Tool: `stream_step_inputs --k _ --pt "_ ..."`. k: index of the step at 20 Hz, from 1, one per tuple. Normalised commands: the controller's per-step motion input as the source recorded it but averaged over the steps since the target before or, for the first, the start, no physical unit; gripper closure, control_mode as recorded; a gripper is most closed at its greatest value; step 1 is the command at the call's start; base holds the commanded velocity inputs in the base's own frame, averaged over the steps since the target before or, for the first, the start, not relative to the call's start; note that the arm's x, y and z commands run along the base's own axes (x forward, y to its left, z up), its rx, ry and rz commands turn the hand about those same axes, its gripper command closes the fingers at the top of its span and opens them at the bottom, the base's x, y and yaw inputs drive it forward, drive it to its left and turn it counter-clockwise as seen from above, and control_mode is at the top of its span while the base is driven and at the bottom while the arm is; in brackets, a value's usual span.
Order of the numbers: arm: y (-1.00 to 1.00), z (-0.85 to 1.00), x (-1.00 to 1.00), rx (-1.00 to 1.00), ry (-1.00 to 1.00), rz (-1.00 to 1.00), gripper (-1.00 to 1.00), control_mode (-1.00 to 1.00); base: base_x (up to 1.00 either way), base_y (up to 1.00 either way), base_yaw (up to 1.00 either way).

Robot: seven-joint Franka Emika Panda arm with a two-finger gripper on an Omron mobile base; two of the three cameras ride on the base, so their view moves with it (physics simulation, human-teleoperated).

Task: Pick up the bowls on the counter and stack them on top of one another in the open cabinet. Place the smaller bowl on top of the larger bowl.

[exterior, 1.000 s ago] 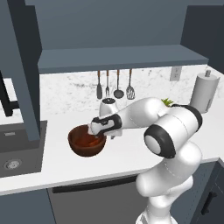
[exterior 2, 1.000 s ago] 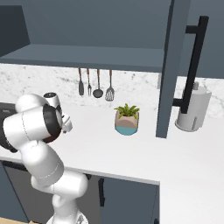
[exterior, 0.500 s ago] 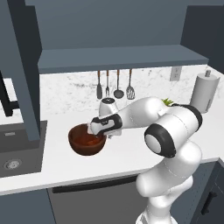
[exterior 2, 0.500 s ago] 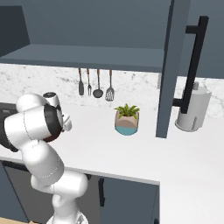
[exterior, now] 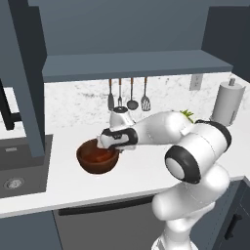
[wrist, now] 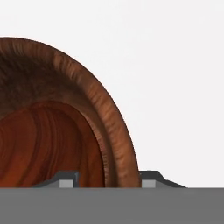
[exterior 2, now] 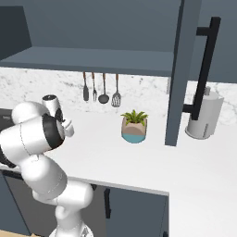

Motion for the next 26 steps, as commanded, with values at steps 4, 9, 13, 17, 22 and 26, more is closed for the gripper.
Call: stream_step_inputs --k 4,9,13,17,22,26 --pt "-0.25 0.89 -0.72 0.00 -0.21 -0.06 1.00 -1.00 0.00 0.00 0.00" --pt "-0.26 1.00 -0.74 0.00 -0.26 -0.06 1.00 -1.00 0.00 0.00 0.00" --pt "-0.24 1.00 -0.56 -0.01 -0.20 -0.01 1.00 -1.00 0.00 0.00 0.00" --pt "-0.19 1.00 -0.63 -0.05 -0.19 0.00 1.00 -1.00 0.00 0.00 0.00" --pt "0.00 1.00 -0.57 -0.11 -0.17 0.06 1.00 -1.00 0.00 0.00 0.00" --pt "0.00 1.00 -0.32 -0.13 -0.17 0.10 1.00 -1.00 0.00 0.00 0.00"
